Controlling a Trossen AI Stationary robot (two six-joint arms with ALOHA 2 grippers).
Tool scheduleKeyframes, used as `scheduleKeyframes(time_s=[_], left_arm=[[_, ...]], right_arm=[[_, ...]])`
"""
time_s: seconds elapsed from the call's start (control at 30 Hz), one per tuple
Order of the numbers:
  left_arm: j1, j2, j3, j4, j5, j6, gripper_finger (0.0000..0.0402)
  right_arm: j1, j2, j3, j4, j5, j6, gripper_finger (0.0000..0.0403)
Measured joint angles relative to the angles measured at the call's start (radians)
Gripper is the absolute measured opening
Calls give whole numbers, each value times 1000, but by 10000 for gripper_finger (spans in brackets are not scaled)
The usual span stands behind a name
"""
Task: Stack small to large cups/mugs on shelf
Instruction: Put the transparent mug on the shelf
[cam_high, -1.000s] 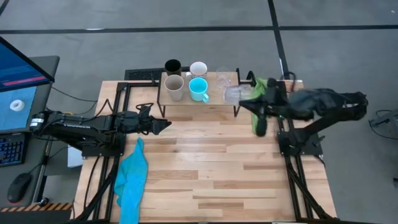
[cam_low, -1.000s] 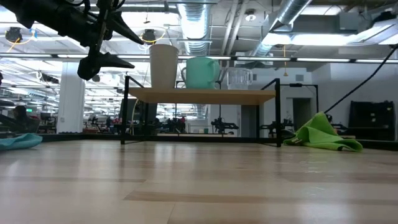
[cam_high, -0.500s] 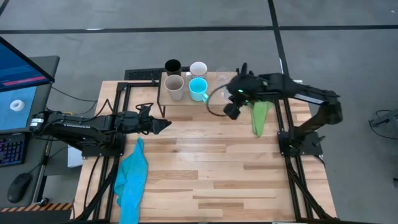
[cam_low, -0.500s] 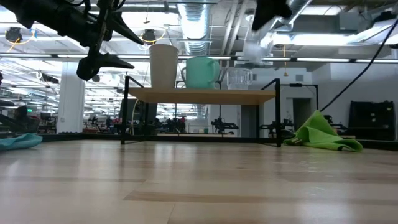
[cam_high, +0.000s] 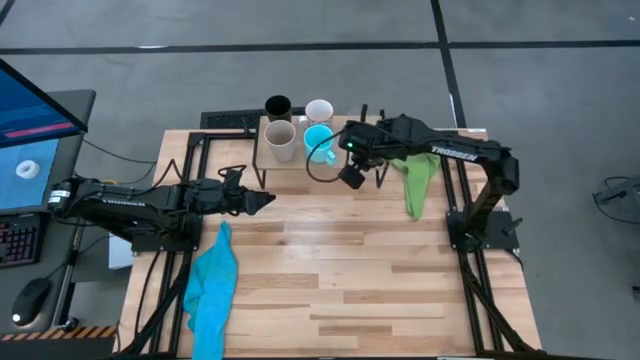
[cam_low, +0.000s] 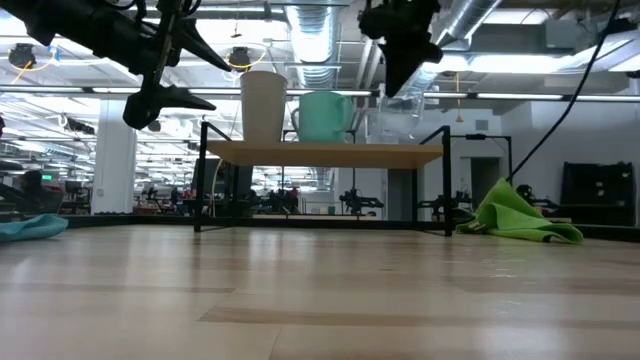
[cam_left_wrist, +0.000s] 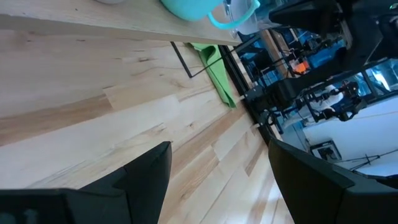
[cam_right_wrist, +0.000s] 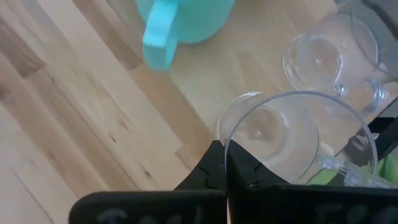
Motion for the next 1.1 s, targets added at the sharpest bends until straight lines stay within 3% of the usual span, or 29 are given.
scheduleKeyframes(time_s=[0.33,0.8,1.1], left_arm=[[0,0,0,1,1,0,261],[0,0,0,0,1,-4,261],[0,0,0,0,1,-4,261]], right_arm=[[-33,104,98,-57,0,-9,8],[-46,98,97,-46,-27,-18,16],[-50,98,96,-40,-34,-19,49]])
